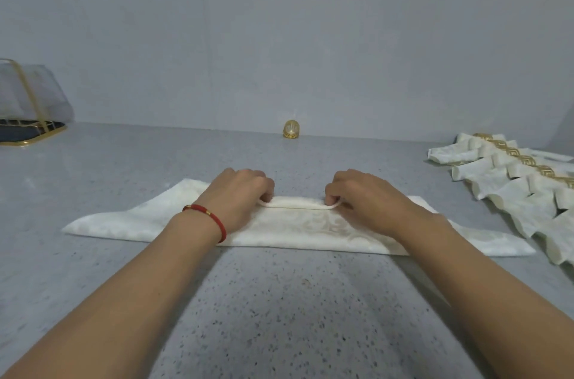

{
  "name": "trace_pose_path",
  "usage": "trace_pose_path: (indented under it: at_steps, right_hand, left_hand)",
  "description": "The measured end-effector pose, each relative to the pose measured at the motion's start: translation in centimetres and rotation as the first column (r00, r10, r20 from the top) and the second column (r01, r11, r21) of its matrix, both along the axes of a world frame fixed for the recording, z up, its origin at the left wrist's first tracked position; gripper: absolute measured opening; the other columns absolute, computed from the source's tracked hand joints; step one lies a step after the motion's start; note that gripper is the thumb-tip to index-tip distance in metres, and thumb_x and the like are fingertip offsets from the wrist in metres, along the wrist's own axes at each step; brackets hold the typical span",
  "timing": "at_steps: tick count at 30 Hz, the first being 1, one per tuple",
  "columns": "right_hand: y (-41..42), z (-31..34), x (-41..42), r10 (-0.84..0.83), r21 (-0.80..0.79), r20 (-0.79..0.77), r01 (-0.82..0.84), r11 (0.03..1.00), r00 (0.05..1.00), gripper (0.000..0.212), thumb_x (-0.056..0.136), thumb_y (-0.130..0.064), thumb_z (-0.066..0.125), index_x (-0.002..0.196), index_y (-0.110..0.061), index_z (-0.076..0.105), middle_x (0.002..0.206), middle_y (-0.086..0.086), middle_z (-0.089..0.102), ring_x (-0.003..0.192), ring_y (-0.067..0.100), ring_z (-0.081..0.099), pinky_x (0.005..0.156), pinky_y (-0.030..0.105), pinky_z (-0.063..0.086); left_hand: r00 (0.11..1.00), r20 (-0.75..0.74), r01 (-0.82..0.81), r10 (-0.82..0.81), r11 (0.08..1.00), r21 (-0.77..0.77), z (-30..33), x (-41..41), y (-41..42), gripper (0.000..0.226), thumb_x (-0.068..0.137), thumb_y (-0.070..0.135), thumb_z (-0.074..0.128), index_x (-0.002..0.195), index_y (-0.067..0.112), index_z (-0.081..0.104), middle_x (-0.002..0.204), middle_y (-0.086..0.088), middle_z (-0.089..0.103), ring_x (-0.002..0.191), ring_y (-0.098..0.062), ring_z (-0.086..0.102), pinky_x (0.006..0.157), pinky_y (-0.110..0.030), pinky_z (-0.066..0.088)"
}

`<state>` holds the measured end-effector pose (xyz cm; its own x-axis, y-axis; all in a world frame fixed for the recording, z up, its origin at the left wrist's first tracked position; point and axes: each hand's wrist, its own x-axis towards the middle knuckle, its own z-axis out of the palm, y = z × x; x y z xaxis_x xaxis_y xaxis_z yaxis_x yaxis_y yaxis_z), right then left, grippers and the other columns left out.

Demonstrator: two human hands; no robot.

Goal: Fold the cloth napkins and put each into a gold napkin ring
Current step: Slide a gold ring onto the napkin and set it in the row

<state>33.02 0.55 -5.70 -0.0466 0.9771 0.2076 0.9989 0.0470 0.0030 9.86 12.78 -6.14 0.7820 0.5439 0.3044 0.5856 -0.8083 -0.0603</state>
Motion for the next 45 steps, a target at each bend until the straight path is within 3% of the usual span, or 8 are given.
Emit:
trace_pose_path:
  at_steps: [10, 13, 17, 22, 27, 33, 37, 45]
  right_hand:
    - [-0.5, -2.2, 0.1, -0.099, 0.176, -0.413, 0.186, 0.967, 0.906, 0.022, 0.099, -0.026, 0.064, 0.117, -0.028, 0.076, 0.112, -0.01, 0.071, 0.097, 0.009, 0.062, 0.091, 0.031, 0.052]
    - [-0.4, -2.6, 0.4, -0.094, 0.131, -0.273, 0.134, 0.982, 0.957, 0.024, 0.101, -0.029, 0.06, 0.119, -0.026, 0.076, 0.121, -0.006, 0.062, 0.114, 0.018, 0.05, 0.099, 0.037, 0.043]
    - [-0.4, -1.9, 0.0, -0.089, 0.181, -0.052, 0.097, 0.979, 0.995, 0.014, 0.102, -0.029, 0.057, 0.103, -0.025, 0.07, 0.102, -0.008, 0.068, 0.098, 0.019, 0.057, 0.085, 0.035, 0.041]
    - [-0.3, -1.3, -1.1, -0.094, 0.174, -0.004, 0.094, 0.98, 0.996, 0.007, 0.096, -0.016, 0.057, 0.098, -0.021, 0.062, 0.098, -0.005, 0.063, 0.089, 0.019, 0.055, 0.073, 0.037, 0.048]
    - [-0.7, -0.5, -1.1, -0.104, 0.032, -0.045, 0.105, 0.994, 0.994, 0.008, 0.091, -0.021, 0.061, 0.094, -0.026, 0.066, 0.101, -0.01, 0.063, 0.094, 0.015, 0.056, 0.074, 0.034, 0.049]
    - [-1.3, -1.2, -0.2, -0.079, 0.098, -0.417, 0.131, 0.986, 0.906, 0.01, 0.098, -0.027, 0.064, 0.098, -0.023, 0.073, 0.097, -0.012, 0.067, 0.091, 0.008, 0.061, 0.085, 0.034, 0.054]
    - [-1.5, -1.1, 0.0, -0.093, 0.063, -0.39, 0.127, 0.99, 0.916, 0.022, 0.098, -0.029, 0.067, 0.116, -0.021, 0.076, 0.108, -0.014, 0.064, 0.103, 0.009, 0.059, 0.092, 0.029, 0.048]
    - [-1.2, -1.2, -0.7, -0.128, 0.082, -0.303, 0.16, 0.984, 0.944, 0.005, 0.094, -0.032, 0.068, 0.094, -0.027, 0.069, 0.091, -0.012, 0.066, 0.087, 0.011, 0.06, 0.08, 0.037, 0.053]
  left_hand:
    - [0.947, 0.29, 0.006, 0.135, 0.899, -0.439, 0.0, -1.2, 0.8, 0.017, 0.09, 0.012, 0.07, 0.101, 0.022, 0.078, 0.091, 0.008, 0.074, 0.084, -0.004, 0.064, 0.077, -0.011, 0.047]
    - [0.969, 0.205, -0.044, 0.138, 0.913, -0.404, -0.2, -0.9, 1.0, 0.01, 0.092, 0.016, 0.067, 0.095, 0.021, 0.076, 0.094, 0.008, 0.07, 0.093, -0.011, 0.06, 0.081, -0.025, 0.047]
    - [0.976, 0.174, -0.08, 0.13, 0.96, -0.269, -0.2, -0.5, 0.5, 0.008, 0.093, 0.016, 0.062, 0.09, 0.022, 0.065, 0.095, 0.007, 0.064, 0.098, -0.017, 0.053, 0.086, -0.038, 0.047]
    - [0.999, -0.049, 0.012, -0.014, 1.0, -0.023, 0.9, -0.6, -0.1, 0.033, 0.086, -0.005, 0.054, 0.086, 0.028, 0.051, 0.088, 0.015, 0.047, 0.093, -0.015, 0.046, 0.074, -0.031, 0.035]
    - [0.993, -0.118, -0.005, -0.02, 0.979, -0.205, 1.8, -1.1, -0.2, 0.037, 0.081, -0.005, 0.054, 0.091, 0.029, 0.064, 0.099, 0.014, 0.061, 0.094, -0.011, 0.057, 0.081, -0.029, 0.048]
    - [1.0, 0.027, 0.011, -0.002, 0.947, -0.32, 1.9, -1.9, 0.3, 0.02, 0.088, 0.015, 0.071, 0.104, 0.027, 0.073, 0.091, 0.01, 0.068, 0.086, -0.008, 0.062, 0.081, -0.03, 0.053]
    - [1.0, -0.019, -0.002, -0.004, 0.956, -0.292, 1.2, -2.0, 0.6, 0.022, 0.094, 0.022, 0.065, 0.115, 0.026, 0.072, 0.097, 0.01, 0.06, 0.09, -0.009, 0.055, 0.077, -0.023, 0.042]
    - [0.998, 0.065, 0.01, 0.011, 0.946, -0.324, 0.7, -2.0, 1.0, 0.011, 0.095, 0.028, 0.064, 0.1, 0.025, 0.073, 0.094, 0.012, 0.064, 0.086, -0.005, 0.057, 0.068, -0.015, 0.041]
